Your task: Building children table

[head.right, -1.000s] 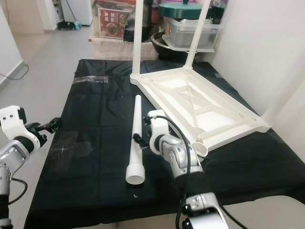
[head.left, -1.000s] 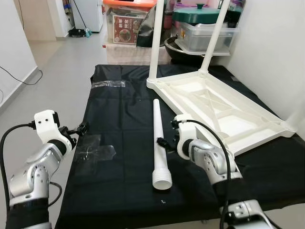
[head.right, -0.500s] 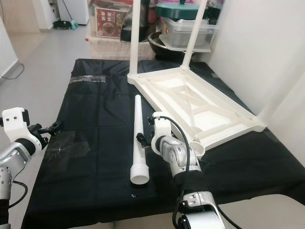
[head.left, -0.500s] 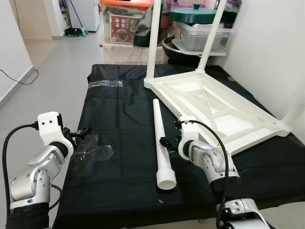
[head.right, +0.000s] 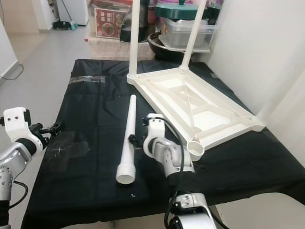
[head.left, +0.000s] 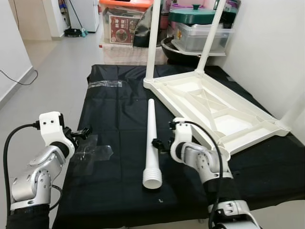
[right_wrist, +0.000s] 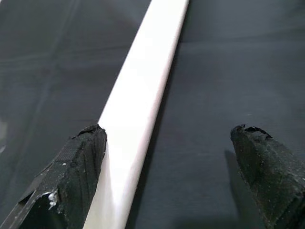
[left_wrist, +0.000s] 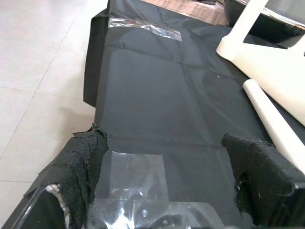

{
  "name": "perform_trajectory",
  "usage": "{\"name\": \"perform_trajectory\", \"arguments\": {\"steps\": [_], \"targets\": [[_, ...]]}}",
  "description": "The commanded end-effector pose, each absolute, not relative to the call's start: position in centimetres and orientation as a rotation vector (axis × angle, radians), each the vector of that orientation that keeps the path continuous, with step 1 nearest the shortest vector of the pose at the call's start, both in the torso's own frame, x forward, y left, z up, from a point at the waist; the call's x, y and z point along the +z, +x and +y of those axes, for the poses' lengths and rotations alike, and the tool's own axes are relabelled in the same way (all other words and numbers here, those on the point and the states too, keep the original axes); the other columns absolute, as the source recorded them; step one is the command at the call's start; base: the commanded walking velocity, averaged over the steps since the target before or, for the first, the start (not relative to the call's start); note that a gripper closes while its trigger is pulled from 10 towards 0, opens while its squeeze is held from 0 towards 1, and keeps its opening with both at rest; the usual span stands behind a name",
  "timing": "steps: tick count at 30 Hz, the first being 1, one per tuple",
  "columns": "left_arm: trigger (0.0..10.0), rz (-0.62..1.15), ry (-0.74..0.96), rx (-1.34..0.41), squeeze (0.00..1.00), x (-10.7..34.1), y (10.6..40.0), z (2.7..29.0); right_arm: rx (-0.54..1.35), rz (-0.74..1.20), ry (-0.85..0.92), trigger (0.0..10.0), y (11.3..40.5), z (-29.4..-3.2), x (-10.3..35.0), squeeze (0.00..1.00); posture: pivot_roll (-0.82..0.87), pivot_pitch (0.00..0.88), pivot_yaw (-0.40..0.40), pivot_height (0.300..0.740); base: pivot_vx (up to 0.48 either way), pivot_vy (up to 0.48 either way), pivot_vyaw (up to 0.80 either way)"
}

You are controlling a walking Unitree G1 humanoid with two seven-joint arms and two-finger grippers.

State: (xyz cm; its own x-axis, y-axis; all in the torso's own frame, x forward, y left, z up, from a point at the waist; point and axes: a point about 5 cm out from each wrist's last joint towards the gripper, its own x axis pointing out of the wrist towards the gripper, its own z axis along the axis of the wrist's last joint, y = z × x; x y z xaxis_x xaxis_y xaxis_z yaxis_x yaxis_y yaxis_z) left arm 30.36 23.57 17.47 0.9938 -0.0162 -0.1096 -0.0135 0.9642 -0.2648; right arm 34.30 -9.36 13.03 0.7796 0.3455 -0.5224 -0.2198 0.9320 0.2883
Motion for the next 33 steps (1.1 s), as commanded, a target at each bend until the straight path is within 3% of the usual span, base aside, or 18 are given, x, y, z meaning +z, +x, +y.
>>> {"name": "perform_trajectory", "arguments": {"steps": [1, 2, 3, 11, 15, 20, 25, 27, 28, 33], "targets": [[10.0, 0.142, -0.256, 0.006, 0.0, 16.9, 30.2, 23.6, 0.322, 0.645, 0.237, 10.0, 33.8, -9.1, 12.5, 0.98, 0.05, 0.0, -0.111, 0.74, 0.0, 0.0, 0.0], [10.0, 0.141, -0.255, 0.007, 0.0, 16.9, 30.2, 23.6, 0.36, 0.646, 0.265, 10.0, 33.7, -8.4, 12.8, 0.45, 0.05, 0.0, -0.111, 0.74, 0.0, 0.0, 0.0], [10.0, 0.14, -0.255, 0.007, 0.0, 16.9, 30.3, 23.6, 0.388, 0.645, 0.28, 10.0, 33.7, -7.9, 13.2, 0.0, 0.05, 0.0, -0.111, 0.74, 0.0, 0.0, 0.0], [10.0, 0.144, -0.254, 0.007, 0.0, 16.8, 30.3, 23.3, 0.462, 0.671, 0.272, 10.0, 33.0, -5.8, 13.4, 0.0, 0.04, 0.0, -0.116, 0.74, 0.0, 0.0, 0.0], [10.0, 0.146, -0.249, 0.013, 0.0, 16.7, 30.3, 23.4, 0.5, 0.69, 0.127, 10.0, 32.2, -5.1, 12.4, 0.0, 0.05, 0.0, -0.12, 0.74, 0.0, 0.0, 0.0], [10.0, 0.144, -0.242, 0.018, 0.0, 16.9, 30.3, 23.6, 0.503, 0.731, -0.012, 10.0, 31.9, -6.2, 11.0, 0.0, 0.04, 0.0, -0.121, 0.74, 0.0, 0.0, 0.0], [10.0, 0.143, -0.234, 0.025, 0.0, 16.9, 30.3, 23.7, 0.454, 0.832, -0.15, 10.0, 31.1, -10.1, 8.1, 0.0, 0.04, 0.0, -0.129, 0.74, 0.0, 0.0, 0.0], [10.0, 0.143, -0.234, 0.025, 0.0, 16.9, 30.3, 23.7, 0.454, 0.832, -0.15, 10.0, 31.1, -10.1, 8.1, 0.0, 0.04, 0.0, -0.129, 0.74, 0.0, 0.0, 0.0], [10.0, 0.145, -0.232, 0.027, 0.0, 16.8, 30.3, 23.7, 0.455, 0.853, -0.19, 0.0, 30.3, -12.0, 7.2, 0.0, 0.03, 0.0, -0.128, 0.74, 0.0, 0.0, 0.0], [10.0, 0.146, -0.228, 0.027, 0.0, 16.8, 30.3, 23.7, 0.453, 0.857, -0.192, 0.0, 29.9, -13.2, 6.8, 0.0, 0.03, 0.0, -0.124, 0.74, 0.0, 0.0, 0.0]]}}
